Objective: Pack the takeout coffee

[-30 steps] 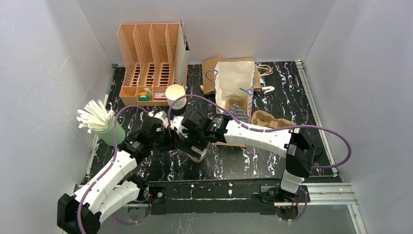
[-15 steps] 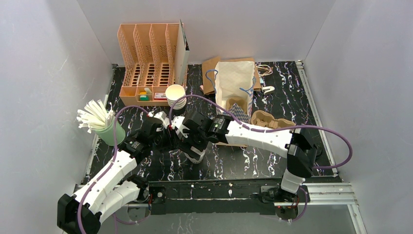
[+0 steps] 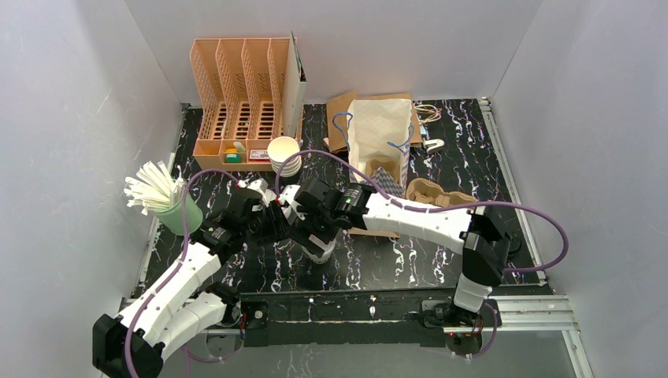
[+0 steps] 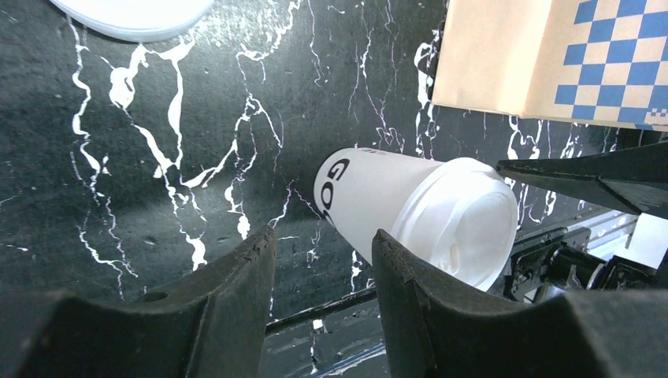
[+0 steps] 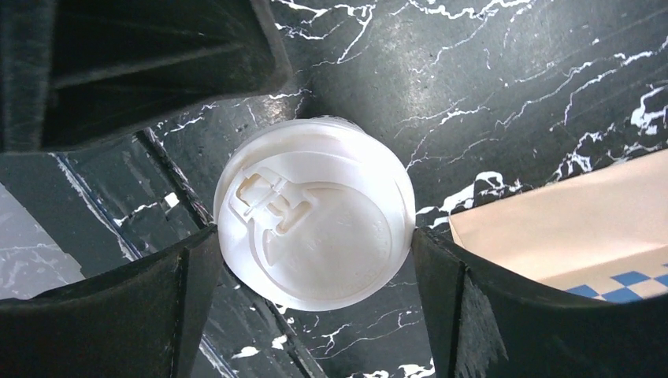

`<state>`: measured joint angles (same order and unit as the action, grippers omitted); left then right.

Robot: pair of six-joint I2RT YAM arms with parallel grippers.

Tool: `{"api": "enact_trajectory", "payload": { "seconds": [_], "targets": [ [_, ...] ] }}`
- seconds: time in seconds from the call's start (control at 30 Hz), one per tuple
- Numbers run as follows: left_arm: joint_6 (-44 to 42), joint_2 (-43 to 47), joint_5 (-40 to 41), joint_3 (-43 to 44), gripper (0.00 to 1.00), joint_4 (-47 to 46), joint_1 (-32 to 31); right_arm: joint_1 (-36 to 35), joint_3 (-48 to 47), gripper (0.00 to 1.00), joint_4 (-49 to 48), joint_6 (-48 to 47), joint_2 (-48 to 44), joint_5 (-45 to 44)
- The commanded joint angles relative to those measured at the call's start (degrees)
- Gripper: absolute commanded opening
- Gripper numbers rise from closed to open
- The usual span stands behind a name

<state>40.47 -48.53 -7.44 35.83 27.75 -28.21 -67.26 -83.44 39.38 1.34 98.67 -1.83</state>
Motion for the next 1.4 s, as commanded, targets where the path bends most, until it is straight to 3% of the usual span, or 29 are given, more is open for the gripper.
{"api": "enact_trajectory", "payload": {
  "seconds": [0.0, 0.17, 0.37, 0.77, 0.93, 1.13, 1.23, 1.37],
  "targets": [
    [-1.59, 1.05, 3.13, 3.53, 0.46, 3.57, 0.43, -0.32, -4.68, 0.95, 7.77, 5.18, 2.77, -5.97],
    [-1.55, 1.96, 3.97, 3.99, 0.5, 4.33, 0.43, -1.08, -7.96, 0.98, 9.71, 13.08, 4.31, -7.43],
    [-1.52, 2.29, 2.4, 3.5, 0.57, 3.94, 0.43, -1.36, -6.58, 0.98, 6.98, 15.32, 1.11, -10.32],
    [-0.44, 3.2, -1.94, 1.19, 0.68, 1.23, 0.43, -1.33, -8.45, 0.98, 11.3, 27.05, 0.61, -19.03],
    [0.08, 3.17, -3.22, 0.96, 0.71, 0.24, 0.43, -1.47, -7.36, 0.98, 9.46, 26.18, -1.52, -20.03],
    [2.61, 6.12, -5.47, -2.0, 0.77, -2.88, 0.43, -1.47, -8.07, 0.98, 7.3, 20.6, -4.36, -13.4],
    [4.7, 8.31, -5.51, -3.82, 0.74, -4.35, 0.43, -1.38, -8.15, 0.98, 7.4, 17.05, -5.35, -9.45],
    [8.95, 10.94, -7.3, -7.53, 0.53, -8.46, 0.43, -0.85, -4.56, 0.98, 3.66, 6.25, -8.73, -4.27]
  ]
}}
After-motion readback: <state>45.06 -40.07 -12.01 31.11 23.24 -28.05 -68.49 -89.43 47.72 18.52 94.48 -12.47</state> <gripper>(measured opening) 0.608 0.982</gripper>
